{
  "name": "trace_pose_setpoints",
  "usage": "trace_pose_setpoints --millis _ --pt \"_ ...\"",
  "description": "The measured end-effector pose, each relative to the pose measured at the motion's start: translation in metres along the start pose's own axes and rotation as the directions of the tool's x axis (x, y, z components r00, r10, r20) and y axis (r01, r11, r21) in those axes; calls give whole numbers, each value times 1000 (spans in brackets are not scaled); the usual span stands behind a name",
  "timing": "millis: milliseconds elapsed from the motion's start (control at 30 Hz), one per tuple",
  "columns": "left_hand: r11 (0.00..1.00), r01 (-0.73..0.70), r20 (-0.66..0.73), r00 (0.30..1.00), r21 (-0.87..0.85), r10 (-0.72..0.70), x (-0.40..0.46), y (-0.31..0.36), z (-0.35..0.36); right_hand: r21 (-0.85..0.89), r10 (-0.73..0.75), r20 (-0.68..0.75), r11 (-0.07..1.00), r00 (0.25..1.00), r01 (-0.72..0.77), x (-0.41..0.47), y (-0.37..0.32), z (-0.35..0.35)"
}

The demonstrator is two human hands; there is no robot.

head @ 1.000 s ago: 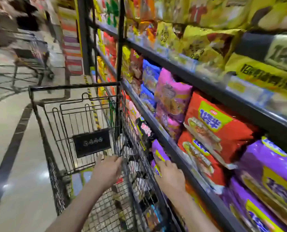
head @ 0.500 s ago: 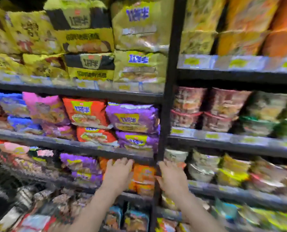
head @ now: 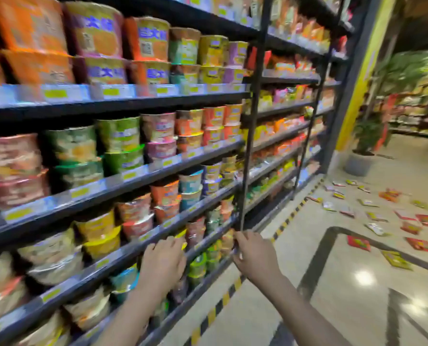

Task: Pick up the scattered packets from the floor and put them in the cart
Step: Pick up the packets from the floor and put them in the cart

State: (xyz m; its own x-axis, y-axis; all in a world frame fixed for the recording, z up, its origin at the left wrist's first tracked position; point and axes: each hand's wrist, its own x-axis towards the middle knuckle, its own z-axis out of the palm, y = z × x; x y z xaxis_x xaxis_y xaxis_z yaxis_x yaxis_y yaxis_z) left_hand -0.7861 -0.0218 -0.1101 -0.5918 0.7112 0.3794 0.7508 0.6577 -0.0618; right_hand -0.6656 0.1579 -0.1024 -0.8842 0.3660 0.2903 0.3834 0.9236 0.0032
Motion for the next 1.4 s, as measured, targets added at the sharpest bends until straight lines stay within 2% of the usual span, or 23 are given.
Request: trace_pose_setpoints --millis 100,200,333,467,700,867,1100,1400 --pt "981 -166 -7 986 -98 166 55 99 14 -6 215 49 977 975 -215 -29 109 -12" --pt "954 -263 28 963 -141 269 104 197 24 -19 413 54 911 909 -412 -65 211 -21" --pt "914 -297 125 932 -276 340 146 310 44 -47 587 63 810 807 -585 -115 321 -22" --pt "864 -356 94 906 -357 413 187 396 74 -46 700 51 714 712 -699 -146 406 -19" --pt "809 -439 138 841 -390 523 267 505 124 -67 810 101 584 577 -809 -146 523 19" --pt "740 -514 127 778 -433 615 354 577 168 -13 836 119 542 536 -841 -92 613 47" --pt "663 -549 151 701 -509 697 489 686 223 6 872 187 459 452 -889 -6 753 78" --pt "659 -563 241 641 -498 729 642 822 324 -22 877 288 406 384 -913 77 946 150"
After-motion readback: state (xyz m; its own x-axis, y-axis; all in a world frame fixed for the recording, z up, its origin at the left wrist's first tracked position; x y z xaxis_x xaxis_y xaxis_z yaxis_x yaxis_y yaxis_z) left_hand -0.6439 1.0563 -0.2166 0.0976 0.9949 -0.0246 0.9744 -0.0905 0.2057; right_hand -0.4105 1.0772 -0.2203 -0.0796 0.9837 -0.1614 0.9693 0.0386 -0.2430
